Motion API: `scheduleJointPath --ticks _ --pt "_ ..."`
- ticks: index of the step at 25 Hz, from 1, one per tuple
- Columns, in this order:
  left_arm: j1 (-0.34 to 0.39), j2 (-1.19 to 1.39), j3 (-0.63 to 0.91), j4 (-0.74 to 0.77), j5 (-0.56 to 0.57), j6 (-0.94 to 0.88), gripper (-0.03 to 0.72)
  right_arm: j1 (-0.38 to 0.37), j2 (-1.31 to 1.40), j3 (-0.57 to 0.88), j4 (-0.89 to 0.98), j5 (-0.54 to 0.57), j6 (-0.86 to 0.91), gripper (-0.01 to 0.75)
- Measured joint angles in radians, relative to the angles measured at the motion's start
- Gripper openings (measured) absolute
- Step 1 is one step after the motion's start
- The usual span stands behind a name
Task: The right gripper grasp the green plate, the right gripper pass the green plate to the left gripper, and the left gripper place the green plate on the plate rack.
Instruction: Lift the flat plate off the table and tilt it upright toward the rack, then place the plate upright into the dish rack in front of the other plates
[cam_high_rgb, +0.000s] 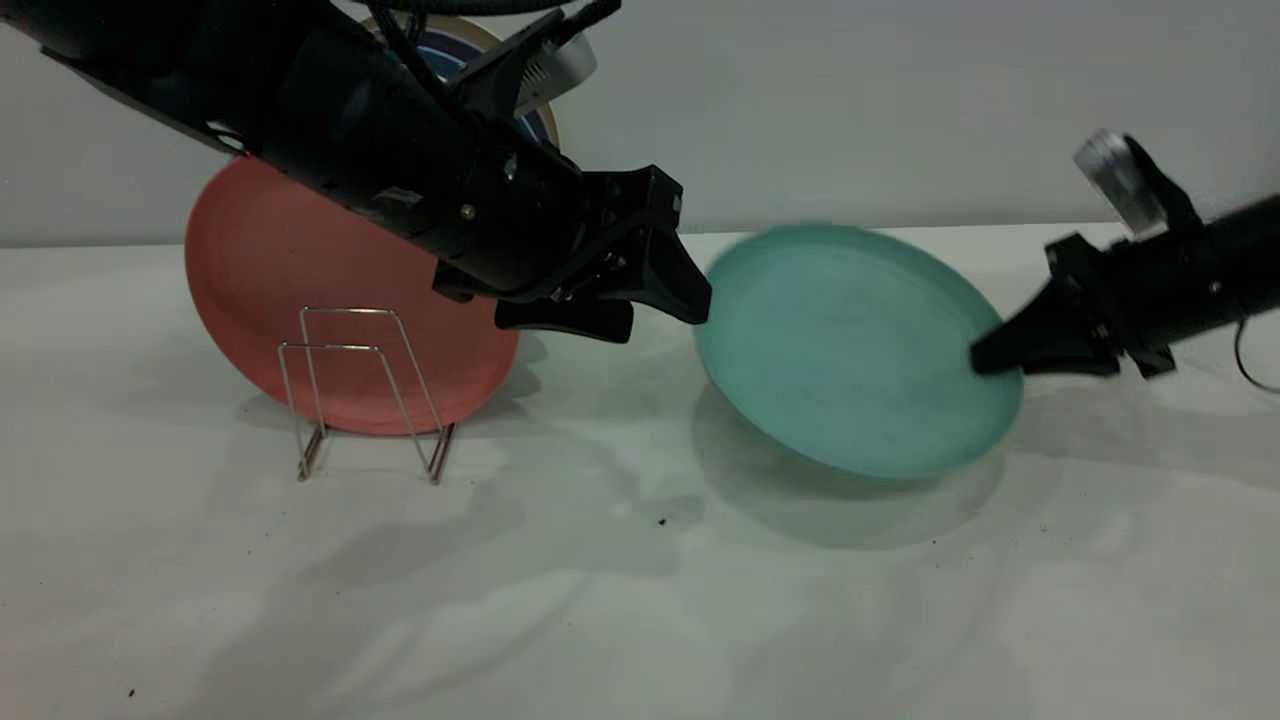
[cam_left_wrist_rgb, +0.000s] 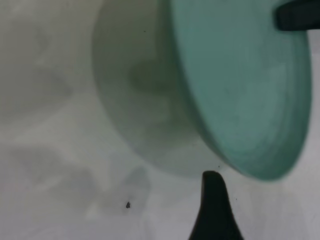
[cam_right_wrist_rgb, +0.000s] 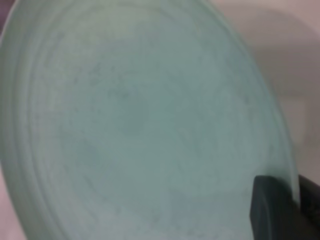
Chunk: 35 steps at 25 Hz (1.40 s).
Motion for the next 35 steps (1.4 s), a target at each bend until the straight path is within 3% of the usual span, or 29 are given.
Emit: scheduleJointPath --ticks 13,16,20,24,26,30,31,35 --pt "0.000 0.006 0.000 -0.112 -0.038 0.000 0.528 0.102 -0.067 0.000 -0.020 0.155 -0.017 0.017" --pt "0.000 0.006 0.000 -0.115 -0.051 0.000 0.404 0.109 -0.067 0.000 -0.025 0.159 -0.019 0.017" --pt "0.000 0.006 0.000 -0.125 -0.055 -0.003 0.122 0.110 -0.067 0.000 -0.042 0.159 -0.022 0.017" --pt "0.000 0.006 0.000 -0.127 -0.055 0.002 0.111 0.110 -0.076 0.000 -0.063 0.159 -0.022 0.047" --pt "0.000 0.004 -0.001 -0.127 -0.058 0.020 0.111 0.109 -0.091 0.000 -0.071 0.159 -0.017 0.107" --pt "0.019 -0.020 -0.001 -0.117 -0.093 0.071 0.111 0.065 -0.162 0.000 -0.079 0.190 0.038 0.316" --pt "0.105 -0.080 -0.001 -0.117 -0.078 0.195 0.111 -0.021 -0.332 0.000 -0.077 0.220 0.093 0.554" --pt "0.208 -0.169 0.000 -0.065 0.053 0.359 0.111 -0.046 -0.517 0.002 -0.206 0.230 0.200 0.572"
